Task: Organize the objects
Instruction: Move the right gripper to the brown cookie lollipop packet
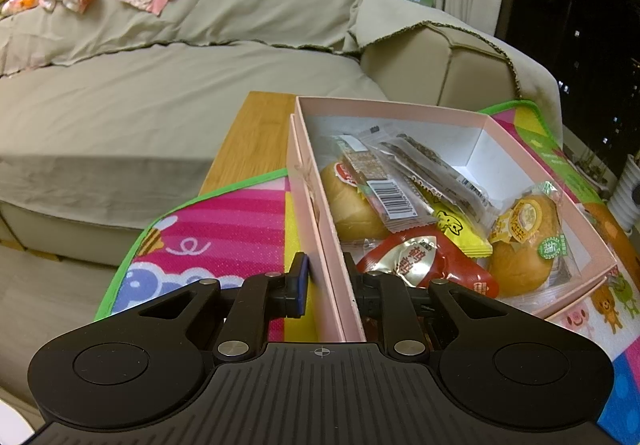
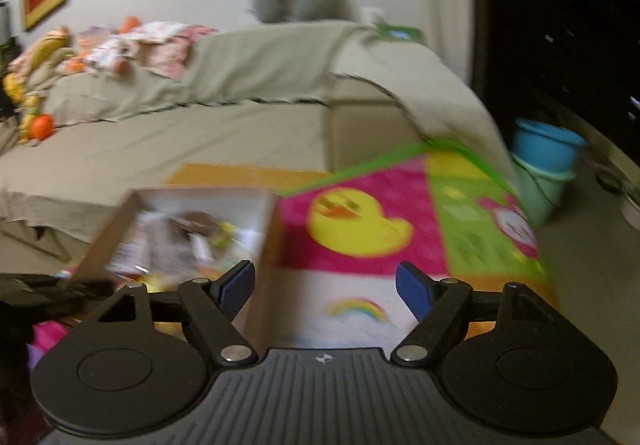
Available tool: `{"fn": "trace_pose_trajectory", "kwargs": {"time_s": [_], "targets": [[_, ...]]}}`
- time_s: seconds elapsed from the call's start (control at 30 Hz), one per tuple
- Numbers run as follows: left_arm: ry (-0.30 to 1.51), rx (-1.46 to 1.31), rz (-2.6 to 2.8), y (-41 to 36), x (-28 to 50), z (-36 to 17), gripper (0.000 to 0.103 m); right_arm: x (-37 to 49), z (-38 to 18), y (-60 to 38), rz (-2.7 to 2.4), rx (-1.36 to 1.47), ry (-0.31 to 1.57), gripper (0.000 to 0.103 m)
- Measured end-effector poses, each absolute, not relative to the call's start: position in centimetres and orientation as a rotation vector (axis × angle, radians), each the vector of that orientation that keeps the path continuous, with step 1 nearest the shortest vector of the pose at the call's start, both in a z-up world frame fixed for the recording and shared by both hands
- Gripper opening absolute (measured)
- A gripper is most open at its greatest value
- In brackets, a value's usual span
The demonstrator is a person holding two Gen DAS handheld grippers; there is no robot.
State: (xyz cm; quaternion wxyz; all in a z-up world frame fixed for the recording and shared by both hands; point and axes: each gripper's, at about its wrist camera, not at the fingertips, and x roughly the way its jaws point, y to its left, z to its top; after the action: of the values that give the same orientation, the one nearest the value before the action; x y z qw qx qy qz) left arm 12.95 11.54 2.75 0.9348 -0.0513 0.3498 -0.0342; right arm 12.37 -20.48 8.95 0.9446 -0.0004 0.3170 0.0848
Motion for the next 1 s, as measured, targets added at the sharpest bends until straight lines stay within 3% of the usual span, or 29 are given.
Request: {"fn": "trace_pose_trajectory", "kwargs": {"time_s": [0.37,1.0], "targets": [[0.718,-0.093,-0.067,11.6,12.9,2.6,0.018,10.6,3.9,-26.5,-0.004,0.074,0.782,0.081],[0.728,-0.075,-0.06,11.3,13.0,2.6,0.018,17.1,0.2,-23.8,0.0,0.049,0.807,0.087]]}}
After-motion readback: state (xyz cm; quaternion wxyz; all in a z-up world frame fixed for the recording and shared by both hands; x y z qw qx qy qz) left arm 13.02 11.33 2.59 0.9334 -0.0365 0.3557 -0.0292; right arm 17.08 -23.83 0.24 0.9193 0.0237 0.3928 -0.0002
